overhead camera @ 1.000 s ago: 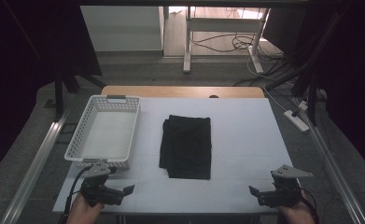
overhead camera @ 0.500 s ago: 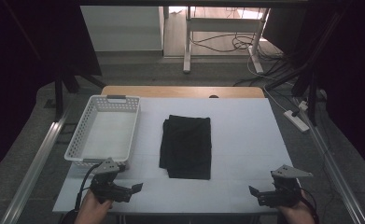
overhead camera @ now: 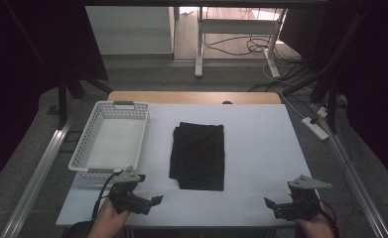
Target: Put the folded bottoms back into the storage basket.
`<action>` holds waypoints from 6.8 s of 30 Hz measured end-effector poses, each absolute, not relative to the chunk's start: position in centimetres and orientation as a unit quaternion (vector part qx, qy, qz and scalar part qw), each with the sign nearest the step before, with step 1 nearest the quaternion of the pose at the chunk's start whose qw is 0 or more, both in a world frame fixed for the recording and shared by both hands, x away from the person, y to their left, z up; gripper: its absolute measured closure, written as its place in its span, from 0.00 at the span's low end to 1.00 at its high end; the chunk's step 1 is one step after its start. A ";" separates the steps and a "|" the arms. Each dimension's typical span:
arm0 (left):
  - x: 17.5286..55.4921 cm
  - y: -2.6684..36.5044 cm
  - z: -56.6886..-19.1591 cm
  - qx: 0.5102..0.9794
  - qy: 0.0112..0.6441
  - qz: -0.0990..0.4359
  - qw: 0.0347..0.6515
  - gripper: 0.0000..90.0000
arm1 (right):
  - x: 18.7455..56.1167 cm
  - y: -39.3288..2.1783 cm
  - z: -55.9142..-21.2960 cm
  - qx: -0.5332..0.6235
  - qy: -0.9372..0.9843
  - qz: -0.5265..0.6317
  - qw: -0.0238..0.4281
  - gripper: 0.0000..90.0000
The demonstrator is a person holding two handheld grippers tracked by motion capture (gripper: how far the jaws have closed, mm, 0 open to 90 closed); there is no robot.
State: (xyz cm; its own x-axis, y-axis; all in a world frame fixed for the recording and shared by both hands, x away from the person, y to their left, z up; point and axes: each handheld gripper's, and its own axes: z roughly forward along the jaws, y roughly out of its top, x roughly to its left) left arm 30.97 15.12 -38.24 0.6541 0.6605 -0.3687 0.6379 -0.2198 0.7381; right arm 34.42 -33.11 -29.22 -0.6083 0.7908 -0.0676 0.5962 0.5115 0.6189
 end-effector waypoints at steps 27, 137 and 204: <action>34.4 11.3 -38.2 0.795 0.373 -0.009 0.479 0.00 | 34.4 -33.1 -29.2 0.406 0.853 0.281 0.171 0.00; 54.3 7.9 -42.1 0.813 0.448 0.029 0.370 0.62 | 34.4 -33.2 -29.1 0.395 0.858 0.294 0.146 0.00; 52.9 7.9 -43.0 0.798 0.434 0.060 0.414 0.81 | 39.2 -23.6 -31.4 0.297 0.898 0.318 0.060 0.00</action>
